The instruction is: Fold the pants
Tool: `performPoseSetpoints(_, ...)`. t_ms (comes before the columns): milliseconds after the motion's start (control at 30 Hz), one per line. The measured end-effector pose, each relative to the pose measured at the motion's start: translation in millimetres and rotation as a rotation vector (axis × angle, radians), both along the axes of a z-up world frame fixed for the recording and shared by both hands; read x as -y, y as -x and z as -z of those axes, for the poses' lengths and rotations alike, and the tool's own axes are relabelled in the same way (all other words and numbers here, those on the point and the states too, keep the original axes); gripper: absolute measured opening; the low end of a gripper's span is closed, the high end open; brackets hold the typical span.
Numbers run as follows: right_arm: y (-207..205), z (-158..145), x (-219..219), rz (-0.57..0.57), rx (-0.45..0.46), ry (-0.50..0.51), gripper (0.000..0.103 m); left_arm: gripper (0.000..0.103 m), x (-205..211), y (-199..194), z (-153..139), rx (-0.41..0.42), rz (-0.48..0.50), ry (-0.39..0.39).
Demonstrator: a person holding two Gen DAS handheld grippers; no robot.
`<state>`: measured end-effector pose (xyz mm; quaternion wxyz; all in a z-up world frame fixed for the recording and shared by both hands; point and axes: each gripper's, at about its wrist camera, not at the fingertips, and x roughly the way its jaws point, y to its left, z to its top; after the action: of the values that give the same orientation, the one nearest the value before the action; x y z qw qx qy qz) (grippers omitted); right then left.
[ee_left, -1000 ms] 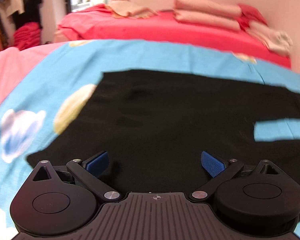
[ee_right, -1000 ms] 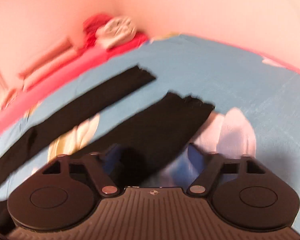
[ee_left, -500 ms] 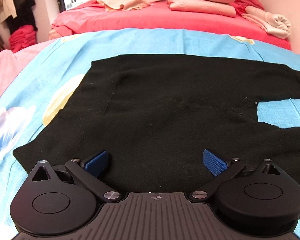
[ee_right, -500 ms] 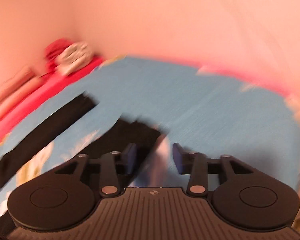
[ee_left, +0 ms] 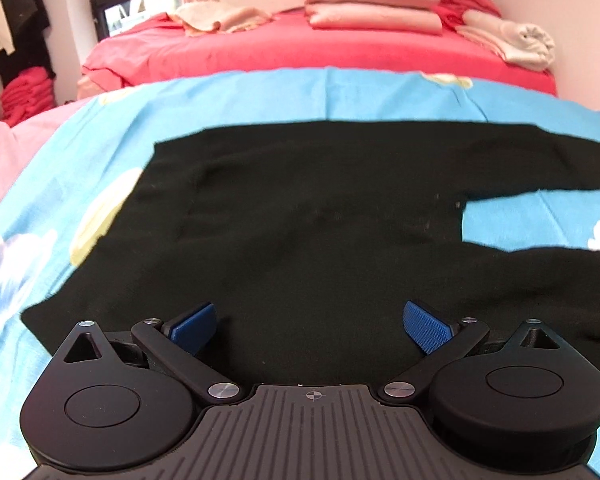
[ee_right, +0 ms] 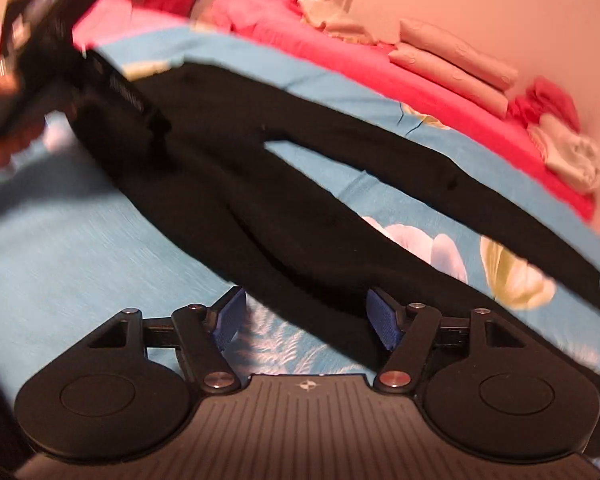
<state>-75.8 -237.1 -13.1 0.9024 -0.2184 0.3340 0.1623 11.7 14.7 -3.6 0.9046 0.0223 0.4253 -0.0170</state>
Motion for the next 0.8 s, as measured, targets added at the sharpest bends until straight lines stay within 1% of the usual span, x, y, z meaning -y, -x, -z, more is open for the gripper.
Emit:
performPoseSetpoints(33,-7,3,2,0.002,0.002,-0.007,0.068,0.103,0,-1,2,-0.005,-0.002,0.004)
performPoseSetpoints(67,-12,3,6,0.014,0.004,-0.042,0.062,0.103,0,-2,4,-0.006,-0.004,0.012)
performPoseSetpoints(100,-16,3,12,0.034,-0.021,-0.091,0.048,0.103,-2,-2,5,-0.008,-0.006,0.023)
performPoseSetpoints(133,-19,6,14,0.06,-0.07,-0.147,0.023,0.103,-4,-3,6,-0.013,-0.009,0.034)
performPoseSetpoints(167,-15,2,16,0.072,-0.091,-0.162,0.016,0.103,-6,-3,6,-0.017,-0.01,0.044)
performPoseSetpoints(200,-8,-1,17,0.053,-0.131,-0.164,0.012,0.103,-8,-3,6,-0.019,-0.009,0.051)
performPoseSetpoints(233,0,-5,18,0.028,-0.188,-0.181,0.01,0.103,-9,-2,6,-0.018,-0.007,0.052)
performPoseSetpoints(300,16,-13,21,-0.014,-0.236,-0.184,0.008,0.103,-11,-3,7,-0.018,-0.004,0.051)
performPoseSetpoints(333,17,-14,24,-0.022,-0.282,-0.2,0.005,0.103,-11,-3,8,-0.02,-0.006,0.054)
performPoseSetpoints(367,16,-16,25,-0.011,-0.288,-0.216,0.005,0.103,-11,-4,9,-0.021,-0.011,0.054)
performPoseSetpoints(400,14,-19,27,0.008,-0.266,-0.214,0.005,0.103,-10,-5,9,-0.021,-0.015,0.051)
performPoseSetpoints(433,13,-23,28,0.027,-0.22,-0.211,0.008,0.103,-9,-6,10,-0.021,-0.016,0.043)
performPoseSetpoints(467,14,-28,29,0.036,-0.166,-0.212,0.014,0.103,-8,-6,10,-0.021,-0.015,0.034)
performPoseSetpoints(500,17,-29,26,0.026,-0.126,-0.199,0.023,0.103,-7,-6,10,-0.019,-0.013,0.026)
performPoseSetpoints(533,19,-30,20,0.004,-0.107,-0.171,0.048,0.103,-7,-6,9,-0.019,-0.01,0.021)
performPoseSetpoints(567,20,-29,13,-0.021,-0.092,-0.138,0.061,0.103,-8,-6,9,-0.02,-0.007,0.021)
performPoseSetpoints(700,18,-13,-12,-0.111,-0.042,0.058,0.061,0.103,-11,-7,9,-0.03,-0.016,0.043)
performPoseSetpoints(733,17,-10,-14,-0.123,-0.007,0.063,0.061,0.103,-10,-7,9,-0.028,-0.016,0.039)
performPoseSetpoints(767,13,-9,-15,-0.122,0.008,0.065,0.058,0.103,-9,-7,9,-0.026,-0.017,0.035)
performPoseSetpoints(800,7,-7,-13,-0.1,0.011,0.059,0.052,0.103,-9,-6,10,-0.024,-0.017,0.032)
